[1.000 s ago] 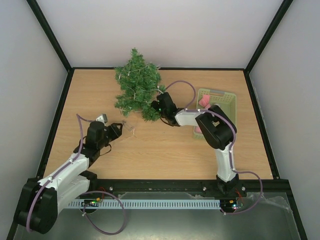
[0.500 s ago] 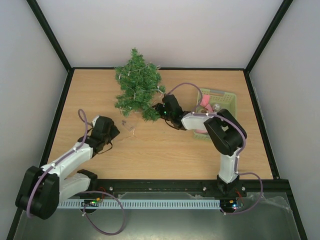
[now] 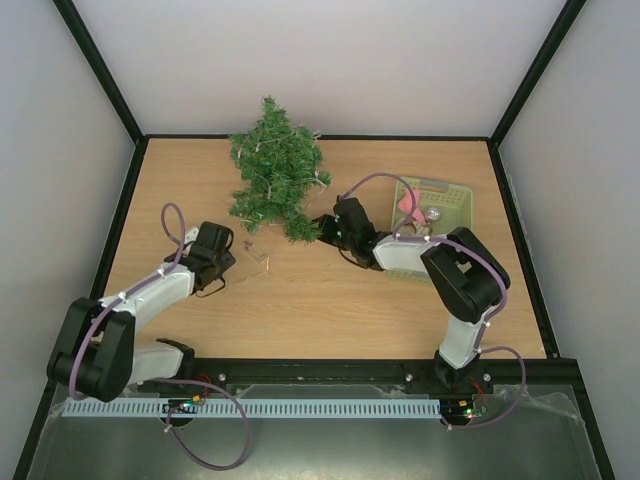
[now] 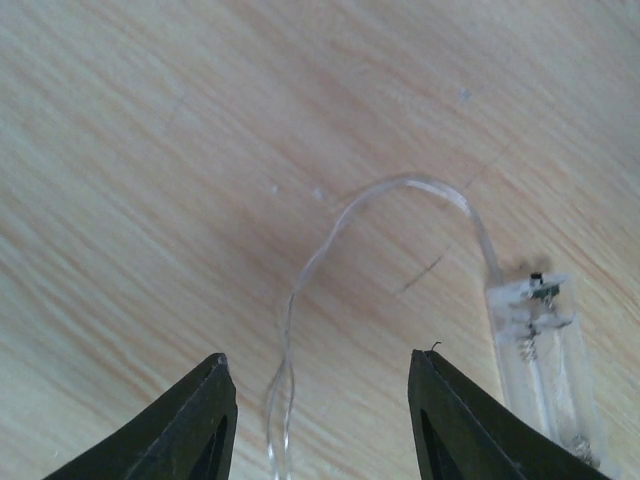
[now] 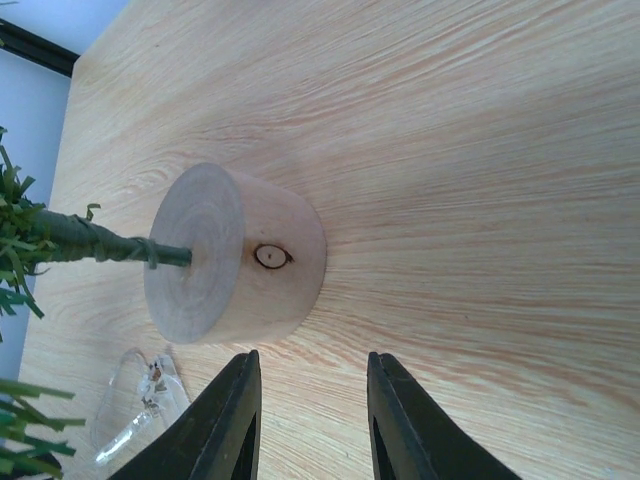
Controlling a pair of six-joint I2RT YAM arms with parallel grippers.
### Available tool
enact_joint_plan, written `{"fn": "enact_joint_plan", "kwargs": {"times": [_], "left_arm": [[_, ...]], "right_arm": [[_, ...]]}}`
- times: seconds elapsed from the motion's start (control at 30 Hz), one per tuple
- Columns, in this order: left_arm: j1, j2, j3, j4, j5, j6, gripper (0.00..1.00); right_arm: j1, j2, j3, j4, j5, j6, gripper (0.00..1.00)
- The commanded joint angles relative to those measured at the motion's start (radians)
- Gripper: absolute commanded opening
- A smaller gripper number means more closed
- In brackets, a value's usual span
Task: Decorate the small christmas tree
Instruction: Wrap the decoration item around the Christmas tree.
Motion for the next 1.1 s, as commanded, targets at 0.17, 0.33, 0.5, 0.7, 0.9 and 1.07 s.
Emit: {"fn": "enact_joint_plan", "kwargs": {"times": [0.17,0.33,0.5,0.7,0.9,1.07], "left_arm": [[0.065,0.142,0.101,-0.018,-0.006,0.108,0.44],[0.068,0.169,0.101,-0.015,0.016,0.109,0.41],[0.067,0.221,0.091,0.013,0.012,0.113,0.41],[0.07,0.268,0.109,0.039,0.002,0.149,0.32],[0.1,0.24,0.12,0.022,-0.021,0.196,0.03],[0.151,0.118,0.135,-0.003,-0.02,0.252,0.02]], "right_arm": [[-0.003,-0.067,-0.041,0.039,0.043,-0.049,0.28],[-0.003,-0.069,-0.045,0.045,0.033,-0.057,0.28],[-0.003,-0.063,-0.052,0.056,0.028,-0.059,0.28],[-0.002,-0.061,-0.066,0.061,0.022,-0.062,0.28],[0.001,-0.036,-0.108,0.147,-0.044,0.048,0.29],[0.009,-0.012,-0.11,0.195,-0.052,0.147,0.35]]}}
